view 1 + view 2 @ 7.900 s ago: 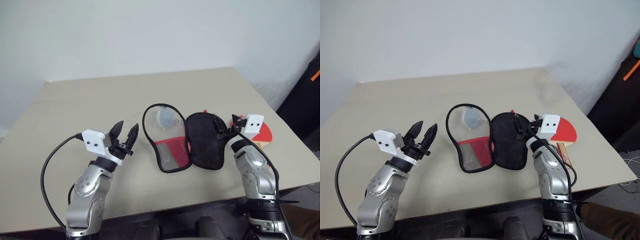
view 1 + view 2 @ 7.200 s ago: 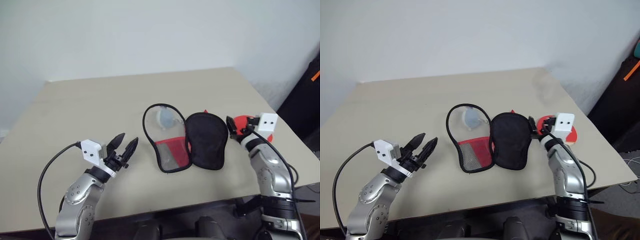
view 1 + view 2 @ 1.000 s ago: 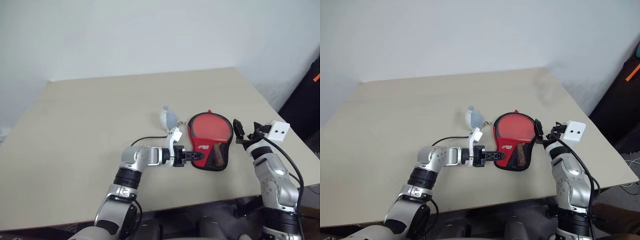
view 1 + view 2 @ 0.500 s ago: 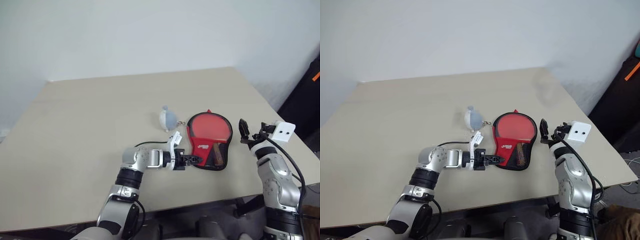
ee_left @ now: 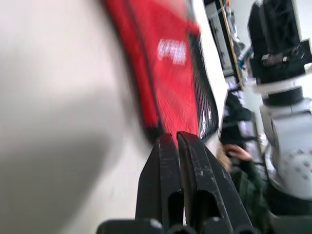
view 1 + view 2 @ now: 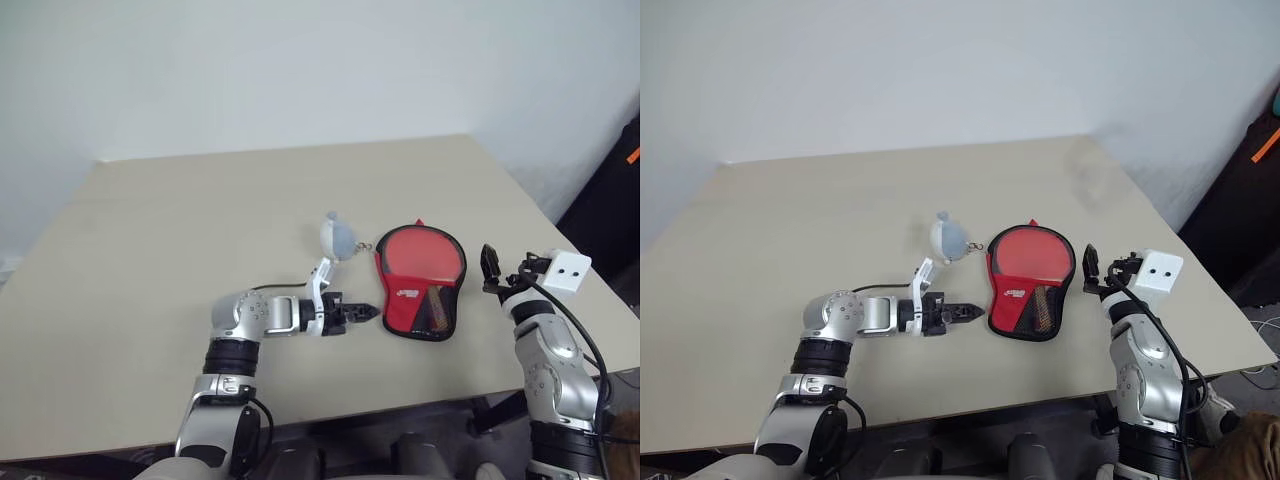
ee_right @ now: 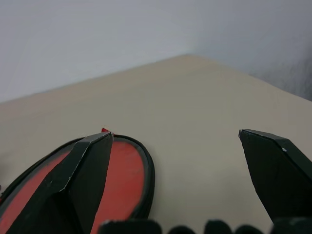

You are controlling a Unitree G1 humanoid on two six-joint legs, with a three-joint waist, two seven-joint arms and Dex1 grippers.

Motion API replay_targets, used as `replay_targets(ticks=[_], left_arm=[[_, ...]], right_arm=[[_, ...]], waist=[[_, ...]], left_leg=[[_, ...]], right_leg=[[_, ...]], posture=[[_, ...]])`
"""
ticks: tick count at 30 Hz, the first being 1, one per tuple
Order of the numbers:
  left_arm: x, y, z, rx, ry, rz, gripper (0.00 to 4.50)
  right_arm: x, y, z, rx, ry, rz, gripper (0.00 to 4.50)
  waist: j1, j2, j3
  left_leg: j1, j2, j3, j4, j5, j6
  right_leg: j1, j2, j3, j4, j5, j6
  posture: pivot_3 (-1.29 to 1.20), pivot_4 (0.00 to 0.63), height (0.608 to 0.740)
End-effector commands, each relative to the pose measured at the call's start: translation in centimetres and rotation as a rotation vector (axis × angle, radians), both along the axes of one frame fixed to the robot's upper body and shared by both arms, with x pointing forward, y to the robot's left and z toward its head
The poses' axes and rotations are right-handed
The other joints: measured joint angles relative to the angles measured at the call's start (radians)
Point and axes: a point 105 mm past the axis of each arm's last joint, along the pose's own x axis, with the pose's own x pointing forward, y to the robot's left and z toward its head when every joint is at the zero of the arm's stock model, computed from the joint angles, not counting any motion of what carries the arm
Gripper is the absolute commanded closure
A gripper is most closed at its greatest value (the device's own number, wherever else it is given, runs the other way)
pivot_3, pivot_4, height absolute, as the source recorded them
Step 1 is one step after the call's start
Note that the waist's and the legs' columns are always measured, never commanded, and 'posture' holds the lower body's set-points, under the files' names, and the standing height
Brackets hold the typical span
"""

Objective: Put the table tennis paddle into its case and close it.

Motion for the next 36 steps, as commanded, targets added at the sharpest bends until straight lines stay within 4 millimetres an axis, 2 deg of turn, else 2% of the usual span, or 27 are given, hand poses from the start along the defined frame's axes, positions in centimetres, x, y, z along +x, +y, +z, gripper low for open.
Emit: replay_targets(ticks=[1, 6, 9, 13, 17, 21, 24, 28, 31, 36], left_arm=[[1.0, -0.6, 1.3, 0.004, -0.081, 0.008, 3.58], [2.1, -1.2, -0.8, 0.114, 0.014, 0.051, 1.74], [2.0, -1.9, -1.2, 0.114, 0.078, 0.038, 0.76], [1.6, -3.3, -0.6, 0.049, 0.114, 0.0, 0.76], [0.4, -4.7, 0.1, 0.013, 0.126, -0.087, 0.76], [-1.3, -5.3, 1.1, -0.047, 0.14, -0.211, 0.76], [-2.1, -5.3, 0.6, -0.03, 0.149, -0.261, 0.76], [-2.0, -5.1, -0.6, 0.019, 0.165, -0.24, 0.76], [-1.5, -4.9, -1.0, 0.018, 0.169, -0.193, 1.39], [-0.9, -4.8, -1.3, 0.004, 0.181, -0.128, 3.17]], right_arm=[[0.1, 0.0, 0.9, -0.018, -0.041, -0.013, 0.0], [0.3, 0.1, 1.0, -0.019, -0.04, -0.013, 0.0], [0.4, 0.0, 1.0, -0.018, -0.039, -0.019, 0.0], [0.3, -0.2, 0.7, -0.019, -0.034, -0.029, 0.0], [0.2, 0.0, 0.7, -0.016, -0.034, -0.029, 0.0], [0.0, 0.2, 0.7, -0.031, -0.039, -0.015, 0.0], [0.0, 0.0, 0.7, -0.032, -0.04, -0.021, 0.0], [-0.1, -0.1, 0.7, -0.038, -0.04, -0.023, 0.0], [-0.1, 0.0, 0.6, -0.04, -0.038, -0.022, 0.0], [0.0, -0.2, 0.6, -0.045, -0.037, -0.025, 0.0]], waist=[[0.0, 0.0, 0.0], [0.001, 0.0, 0.0], [0.004, -0.001, 0.0], [0.003, -0.001, 0.0], [0.004, -0.001, 0.0], [0.001, -0.001, 0.0], [-0.001, -0.001, 0.0], [-0.001, -0.001, 0.0], [0.0, -0.001, 0.0], [0.0, -0.001, 0.0]], left_leg=[[0.0, 0.0, 0.0, 0.0, 0.0, 0.0], [0.0, 0.0, 0.0, 0.0, 0.0, 0.0], [0.0, -0.001, 0.0, 0.002, 0.0, 0.0], [0.002, -0.001, 0.0, 0.002, 0.0, 0.0], [0.002, -0.001, 0.0, 0.001, 0.0, 0.0], [0.001, -0.001, 0.0, 0.001, 0.0, 0.0], [0.001, -0.001, 0.0, 0.0, 0.0, 0.0], [0.001, -0.001, 0.0, 0.0, 0.0, 0.0], [0.001, -0.001, 0.0, 0.0, 0.0, 0.0], [0.001, -0.001, 0.0, 0.0, 0.0, 0.0]], right_leg=[[0.0, 0.0, 0.0, 0.0, 0.0, 0.0], [0.0, 0.0, 0.0, 0.0, 0.0, 0.0], [0.002, 0.0, 0.0, 0.0, 0.0, 0.0], [0.003, 0.0, 0.0, -0.001, 0.0, 0.0], [0.003, 0.0, 0.0, -0.001, 0.0, 0.0], [0.002, 0.0, 0.0, -0.001, 0.0, 0.0], [0.001, 0.0, 0.0, -0.001, 0.0, 0.0], [0.001, 0.0, 0.0, -0.001, 0.0, 0.0], [0.002, 0.0, 0.0, -0.001, 0.0, 0.0], [0.001, 0.0, 0.0, -0.001, 0.0, 0.0]], posture=[[0.0, 0.0, 0.74], [0.0, 0.0, 0.74], [0.0, 0.0, 0.74], [0.0, 0.0, 0.74], [0.0, 0.0, 0.74], [0.0, 0.0, 0.74], [0.0, 0.0, 0.74], [0.0, 0.0, 0.74], [0.0, 0.0, 0.74], [0.0, 0.0, 0.74]])
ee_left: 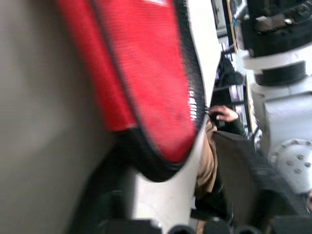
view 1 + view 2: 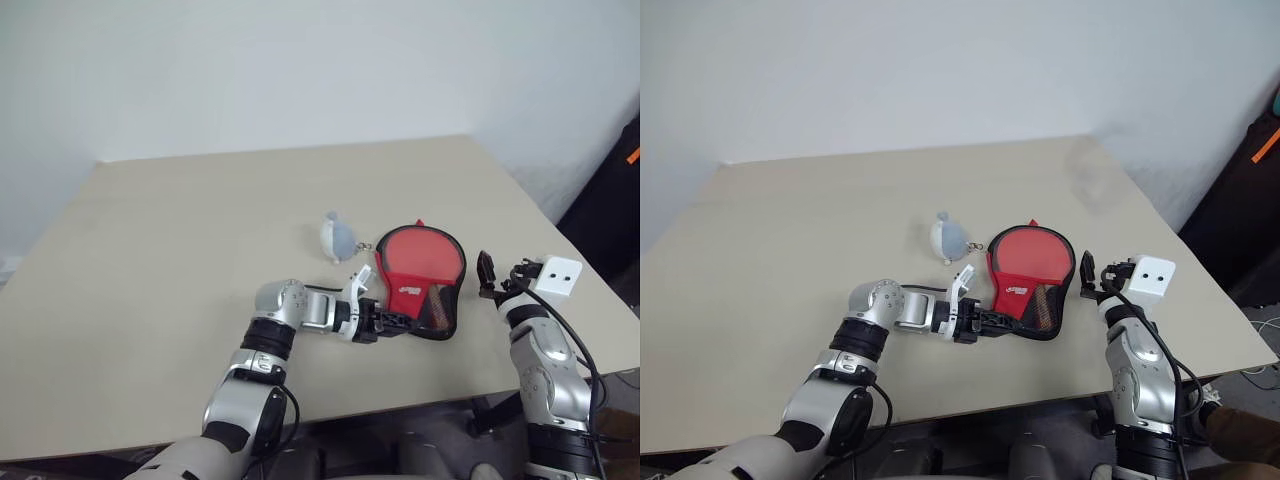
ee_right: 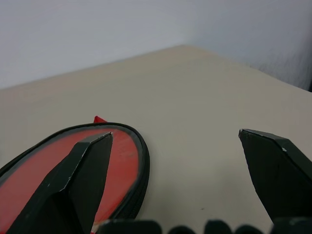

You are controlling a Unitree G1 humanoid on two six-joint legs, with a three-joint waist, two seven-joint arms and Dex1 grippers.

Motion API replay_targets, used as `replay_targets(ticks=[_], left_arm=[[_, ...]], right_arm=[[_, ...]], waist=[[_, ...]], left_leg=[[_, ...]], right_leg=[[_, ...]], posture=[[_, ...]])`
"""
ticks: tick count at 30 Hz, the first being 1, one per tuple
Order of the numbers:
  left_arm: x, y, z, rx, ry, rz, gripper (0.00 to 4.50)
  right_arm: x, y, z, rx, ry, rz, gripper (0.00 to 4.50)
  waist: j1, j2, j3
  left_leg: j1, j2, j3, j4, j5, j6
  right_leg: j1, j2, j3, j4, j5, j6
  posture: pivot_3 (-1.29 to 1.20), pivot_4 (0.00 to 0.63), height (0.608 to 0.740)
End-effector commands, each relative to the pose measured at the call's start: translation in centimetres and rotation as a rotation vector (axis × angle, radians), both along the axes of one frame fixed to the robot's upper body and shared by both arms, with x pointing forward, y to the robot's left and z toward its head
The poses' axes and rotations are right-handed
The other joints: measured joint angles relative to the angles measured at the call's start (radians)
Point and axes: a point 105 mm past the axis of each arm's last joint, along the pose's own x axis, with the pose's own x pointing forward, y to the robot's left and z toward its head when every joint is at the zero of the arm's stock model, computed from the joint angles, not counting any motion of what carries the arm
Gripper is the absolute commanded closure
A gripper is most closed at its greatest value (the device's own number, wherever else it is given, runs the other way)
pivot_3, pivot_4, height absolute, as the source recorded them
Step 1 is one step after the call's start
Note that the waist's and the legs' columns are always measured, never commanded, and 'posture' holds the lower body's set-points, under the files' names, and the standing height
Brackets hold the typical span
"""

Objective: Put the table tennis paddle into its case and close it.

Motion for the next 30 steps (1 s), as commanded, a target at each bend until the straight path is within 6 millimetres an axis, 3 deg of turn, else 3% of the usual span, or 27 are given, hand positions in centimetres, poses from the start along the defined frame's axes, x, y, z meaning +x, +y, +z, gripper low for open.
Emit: replay_targets(ticks=[1, 4, 11, 16, 21, 24, 30], left_arm=[[0.6, 0.0, 0.2, -0.009, -0.006, 0.039, 3.52], [0.5, -0.1, 0.2, -0.015, 0.009, 0.047, 4.48], [-0.5, 0.6, 0.5, -0.048, 0.045, 0.006, 4.48], [-1.4, 3.8, 0.9, -0.024, 0.043, -0.034, 4.48], [-3.4, 7.3, 3.0, -0.073, -0.017, -0.079, 4.48], [-4.7, 9.6, 2.4, -0.035, -0.023, -0.061, 4.48], [-6.9, 11.6, 1.1, -0.046, 0.028, 0.003, 4.48]], right_arm=[[0.1, -0.4, 1.6, -0.026, -0.061, -0.012, 0.0], [0.1, -0.5, 1.6, -0.027, -0.06, -0.014, 0.0], [0.1, -0.3, 1.7, -0.052, -0.058, 0.001, 0.0], [0.0, -0.2, 1.6, -0.064, -0.055, 0.005, 0.0], [-0.1, -0.2, 1.5, -0.072, -0.047, 0.009, 0.0], [-0.2, -0.2, 1.4, -0.08, -0.04, 0.015, 0.0], [-0.4, -0.2, 1.4, -0.094, -0.033, 0.024, 0.0]], waist=[[0.0, 0.0, 0.0], [0.003, 0.0, 0.0], [0.0, 0.0, 0.0], [-0.025, 0.0, 0.0], [-0.04, 0.001, 0.0], [-0.042, 0.001, 0.0], [-0.042, 0.001, 0.0]], left_leg=[[0.0, 0.0, 0.0, 0.0, 0.0, 0.0], [0.001, 0.0, 0.0, 0.0, 0.0, 0.0], [0.002, 0.0, 0.0, 0.0, 0.0, 0.0], [0.002, 0.001, 0.0, -0.003, 0.0, 0.0], [0.002, 0.001, 0.0, -0.005, 0.0, 0.0], [0.002, 0.001, -0.001, -0.004, 0.0, 0.0], [0.002, 0.001, -0.001, -0.004, 0.0, 0.0]], right_leg=[[0.0, 0.0, 0.0, 0.0, 0.0, 0.0], [0.002, 0.0, 0.0, 0.0, 0.0, 0.0], [0.002, 0.0, 0.0, 0.0, 0.0, 0.0], [0.0, 0.0, 0.0, 0.001, 0.0, 0.0], [-0.002, 0.001, 0.0, 0.002, -0.001, -0.002], [-0.001, 0.0, 0.0, 0.002, -0.001, -0.002], [-0.001, 0.0, 0.0, 0.002, -0.001, -0.002]], posture=[[0.0, 0.0, 0.74], [0.0, 0.0, 0.74], [0.0, 0.0, 0.74], [0.0, 0.0, 0.74], [0.0, 0.0, 0.74], [0.0, 0.0, 0.74], [0.0, 0.0, 0.74]])
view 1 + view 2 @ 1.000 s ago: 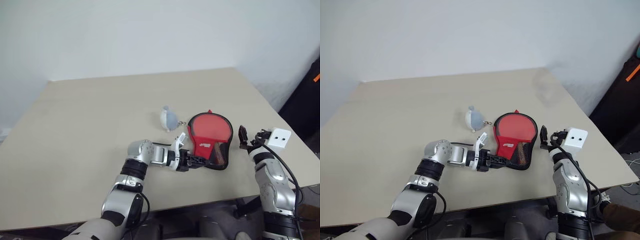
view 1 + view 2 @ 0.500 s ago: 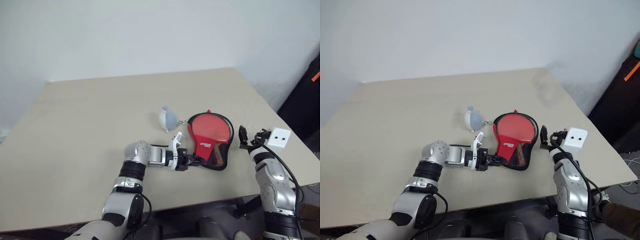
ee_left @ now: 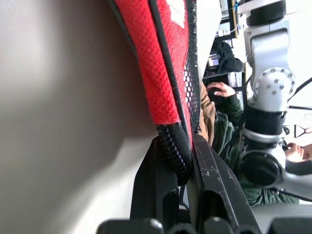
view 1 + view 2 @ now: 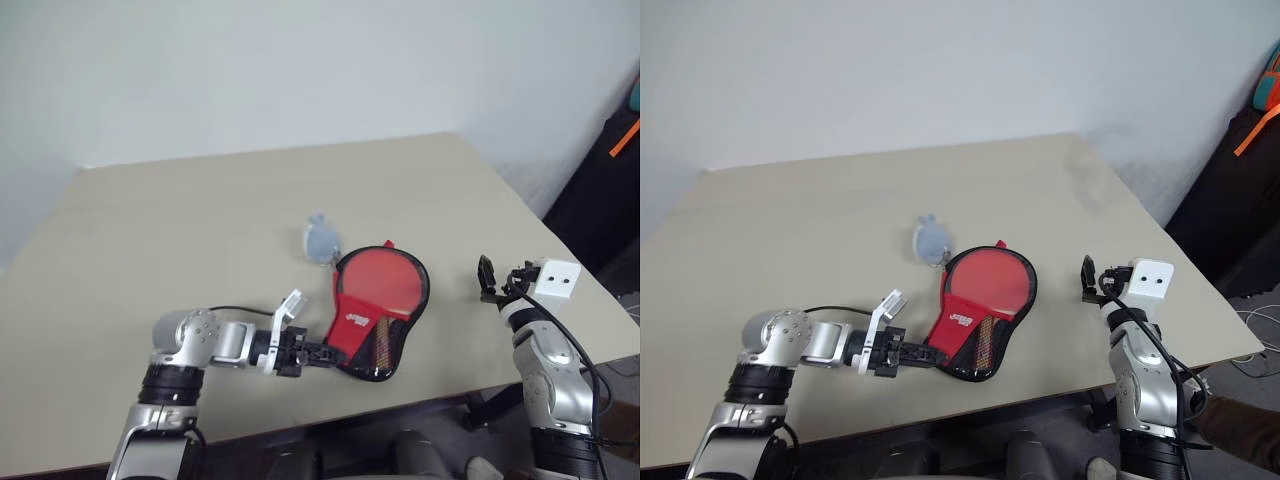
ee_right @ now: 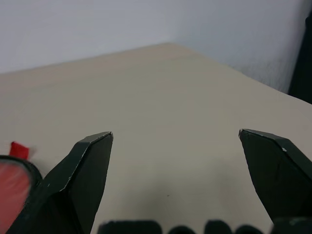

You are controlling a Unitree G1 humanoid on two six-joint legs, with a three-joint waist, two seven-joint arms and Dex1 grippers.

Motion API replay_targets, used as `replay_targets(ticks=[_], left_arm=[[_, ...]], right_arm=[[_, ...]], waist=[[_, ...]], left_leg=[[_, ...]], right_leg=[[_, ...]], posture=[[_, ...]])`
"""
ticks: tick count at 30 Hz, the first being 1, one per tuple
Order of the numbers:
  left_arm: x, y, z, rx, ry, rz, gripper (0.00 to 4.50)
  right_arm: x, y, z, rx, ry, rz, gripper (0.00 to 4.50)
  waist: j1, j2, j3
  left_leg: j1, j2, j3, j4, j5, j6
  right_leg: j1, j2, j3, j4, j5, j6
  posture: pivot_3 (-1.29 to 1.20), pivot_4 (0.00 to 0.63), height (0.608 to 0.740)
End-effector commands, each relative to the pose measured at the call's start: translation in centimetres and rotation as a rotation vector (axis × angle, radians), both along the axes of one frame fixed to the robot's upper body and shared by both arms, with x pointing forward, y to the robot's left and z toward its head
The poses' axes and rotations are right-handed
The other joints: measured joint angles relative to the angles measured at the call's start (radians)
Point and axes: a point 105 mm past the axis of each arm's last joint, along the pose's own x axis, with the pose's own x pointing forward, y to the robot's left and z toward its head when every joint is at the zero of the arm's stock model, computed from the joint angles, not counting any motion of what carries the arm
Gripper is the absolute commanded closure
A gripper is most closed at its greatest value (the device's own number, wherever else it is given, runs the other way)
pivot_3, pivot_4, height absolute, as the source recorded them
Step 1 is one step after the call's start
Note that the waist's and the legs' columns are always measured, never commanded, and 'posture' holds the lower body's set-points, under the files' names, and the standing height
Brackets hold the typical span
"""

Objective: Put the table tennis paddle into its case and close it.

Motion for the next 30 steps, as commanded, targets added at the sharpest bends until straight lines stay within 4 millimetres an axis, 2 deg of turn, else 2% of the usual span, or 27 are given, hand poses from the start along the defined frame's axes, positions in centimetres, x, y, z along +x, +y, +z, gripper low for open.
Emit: replay_targets(ticks=[1, 4, 8, 12, 20, 30], left_arm=[[-1.0, 0.4, 0.2, -0.055, 0.012, 0.031, 4.48], [-2.1, 0.0, -0.7, -0.114, 0.087, 0.077, 4.48], [-2.5, -0.5, -0.6, -0.17, 0.126, 0.127, 4.48], [-3.1, 0.1, 0.0, -0.181, 0.126, 0.151, 4.48], [-5.6, 1.6, 1.2, -0.1, 0.123, -0.007, 4.48], [-6.8, -0.3, 1.2, -0.08, 0.111, -0.162, 4.48]], right_arm=[[0.0, -0.2, 1.8, -0.035, -0.057, 0.012, 0.0], [-0.1, -0.3, 1.9, -0.041, -0.055, 0.015, 0.0], [-0.2, -0.3, 2.0, -0.054, -0.048, 0.025, 0.0], [-0.3, -0.3, 1.9, -0.062, -0.038, 0.032, 0.0], [-0.5, -0.5, 1.8, -0.079, -0.02, 0.044, 0.0], [-1.0, -0.7, 1.8, -0.107, -0.004, 0.044, 0.0]], waist=[[0.0, 0.0, 0.0], [-0.001, 0.001, -0.001], [0.001, 0.002, -0.001], [0.009, 0.001, -0.001], [0.014, 0.001, -0.001], [0.022, 0.001, -0.001]], left_leg=[[0.0, 0.0, 0.0, 0.0, 0.0, 0.0], [0.0, 0.0, 0.0, 0.0, 0.0, 0.0], [0.001, 0.0, 0.0, 0.0, 0.0, 0.0], [0.001, 0.0, 0.0, 0.0, 0.0, 0.0], [0.001, 0.0, 0.001, 0.001, -0.001, -0.001], [0.0, 0.0, 0.001, 0.001, -0.001, -0.002]], right_leg=[[0.0, 0.0, 0.0, 0.0, 0.0, 0.0], [0.0, 0.0, 0.0, 0.0, 0.0, 0.0], [0.001, 0.0, 0.0, 0.0, 0.0, -0.001], [0.001, -0.001, 0.0, 0.0, 0.0, -0.001], [-0.001, 0.0, 0.0, 0.0, -0.002, -0.004], [-0.001, 0.0, 0.0, 0.0, -0.002, -0.004]], posture=[[0.0, 0.0, 0.74], [0.0, 0.0, 0.74], [0.0, 0.0, 0.74], [0.0, 0.0, 0.74], [0.0, 0.0, 0.74], [0.0, 0.0, 0.74]])
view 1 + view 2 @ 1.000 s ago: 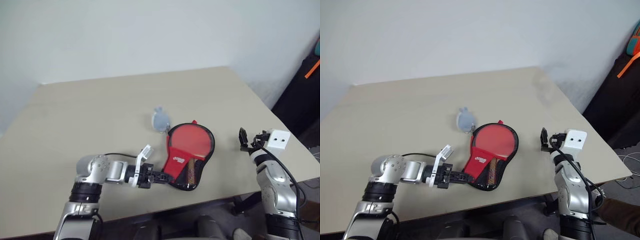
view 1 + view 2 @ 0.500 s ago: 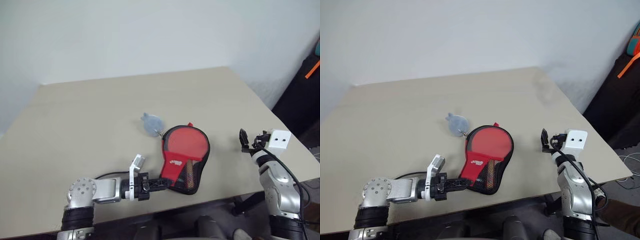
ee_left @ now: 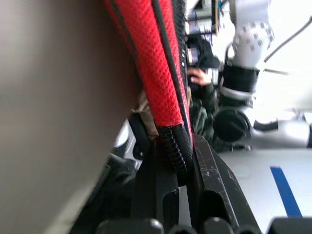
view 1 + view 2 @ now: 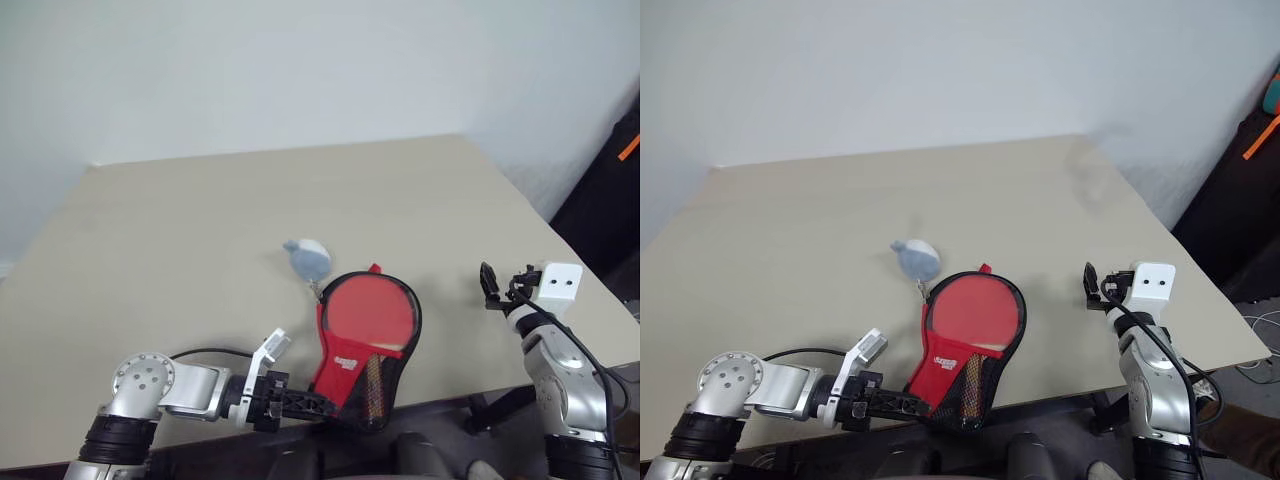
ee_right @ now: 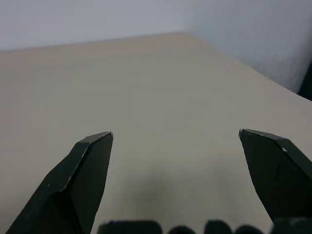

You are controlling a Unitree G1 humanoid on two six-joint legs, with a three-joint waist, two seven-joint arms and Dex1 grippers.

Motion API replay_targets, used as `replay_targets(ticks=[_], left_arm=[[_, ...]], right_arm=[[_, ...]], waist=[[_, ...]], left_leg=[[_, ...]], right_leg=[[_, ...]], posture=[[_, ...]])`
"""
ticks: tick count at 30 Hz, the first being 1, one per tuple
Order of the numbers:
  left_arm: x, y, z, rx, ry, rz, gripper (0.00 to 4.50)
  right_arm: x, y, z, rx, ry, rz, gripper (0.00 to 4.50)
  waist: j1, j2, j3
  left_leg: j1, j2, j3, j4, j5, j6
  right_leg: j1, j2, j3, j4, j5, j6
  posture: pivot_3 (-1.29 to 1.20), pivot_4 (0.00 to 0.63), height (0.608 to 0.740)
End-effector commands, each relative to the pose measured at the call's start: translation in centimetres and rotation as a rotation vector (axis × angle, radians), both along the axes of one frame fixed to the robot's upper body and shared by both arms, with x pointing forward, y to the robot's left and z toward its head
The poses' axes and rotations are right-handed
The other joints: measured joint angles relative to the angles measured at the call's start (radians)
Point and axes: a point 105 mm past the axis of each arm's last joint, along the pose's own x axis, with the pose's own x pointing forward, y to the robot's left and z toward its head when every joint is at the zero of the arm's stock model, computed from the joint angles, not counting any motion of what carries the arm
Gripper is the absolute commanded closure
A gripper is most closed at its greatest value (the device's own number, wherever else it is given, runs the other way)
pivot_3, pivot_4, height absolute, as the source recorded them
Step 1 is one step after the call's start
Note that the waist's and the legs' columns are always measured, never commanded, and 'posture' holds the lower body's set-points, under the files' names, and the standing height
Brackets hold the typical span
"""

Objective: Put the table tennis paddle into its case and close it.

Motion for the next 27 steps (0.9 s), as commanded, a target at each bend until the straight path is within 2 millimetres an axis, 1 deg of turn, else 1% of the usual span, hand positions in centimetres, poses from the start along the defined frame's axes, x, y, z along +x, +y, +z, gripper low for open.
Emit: replay_targets(ticks=[1, 4, 7, 13, 17, 21, 24, 27], left_arm=[[-0.8, -1.2, 0.7, -0.037, -0.02, -0.088, 4.48], [-0.8, -1.5, 0.7, -0.041, -0.025, -0.093, 4.48], [-0.1, -0.8, 0.9, -0.044, -0.02, -0.067, 4.48], [0.6, -0.2, 0.7, -0.064, 0.022, -0.02, 4.48], [1.0, 0.1, 0.8, -0.044, 0.008, -0.021, 4.48], [1.9, 0.7, 0.7, -0.008, -0.01, -0.004, 4.48], [2.3, 0.8, 0.9, -0.014, -0.017, -0.002, 4.48], [2.5, 0.8, 1.1, -0.035, -0.012, -0.001, 3.68]], right_arm=[[-0.2, 0.0, 2.1, -0.037, -0.063, 0.013, 0.0], [-0.4, -0.1, 2.1, -0.041, -0.06, 0.008, 0.0], [-0.5, -0.1, 2.1, -0.043, -0.057, 0.005, 0.0], [-0.3, 0.0, 2.0, -0.046, -0.053, 0.01, 0.0], [-0.1, 0.2, 2.1, -0.048, -0.054, 0.02, 0.0], [0.1, 0.4, 2.1, -0.05, -0.053, 0.028, 0.0], [0.1, 0.4, 2.2, -0.054, -0.054, 0.03, 0.0], [0.1, 0.3, 2.1, -0.052, -0.052, 0.027, 0.0]], waist=[[0.0, 0.0, 0.0], [0.0, 0.0, 0.0], [0.0, 0.0, 0.0], [0.0, 0.0, 0.0], [0.0, 0.0, 0.0], [0.0, 0.0, 0.0], [0.0, 0.0, 0.0], [0.0, 0.0, 0.0]], left_leg=[[0.0, 0.0, 0.0, 0.0, 0.0, 0.0], [0.0, 0.0, 0.0, 0.0, 0.0, 0.0], [0.0, 0.0, 0.0, 0.0, 0.0, 0.0], [0.0, 0.0, 0.0, 0.0, 0.0, 0.0], [0.0, 0.0, 0.0, 0.0, 0.0, 0.0], [0.0, 0.0, 0.0, 0.0, 0.0, 0.0], [-0.001, 0.0, 0.0, 0.0, 0.0, 0.0], [-0.001, 0.0, 0.0, 0.0, 0.0, 0.0]], right_leg=[[0.0, 0.0, 0.0, 0.0, 0.0, 0.0], [0.0, 0.0, 0.0, 0.0, 0.0, 0.0], [0.0, 0.0, 0.0, 0.0, 0.0, 0.0], [0.0, 0.0, 0.0, 0.0, 0.0, 0.0], [0.0, 0.0, 0.0, 0.0, 0.0, 0.0], [-0.001, 0.0, 0.0, 0.0, 0.0, 0.0], [-0.001, 0.0, 0.0, 0.0, 0.0, 0.0], [-0.001, 0.0, 0.0, 0.0, 0.0, 0.0]], posture=[[0.0, 0.0, 0.74], [0.0, 0.0, 0.74], [0.0, 0.0, 0.74], [0.0, 0.0, 0.74], [0.0, 0.0, 0.74], [0.0, 0.0, 0.74], [0.0, 0.0, 0.74], [0.0, 0.0, 0.74]])
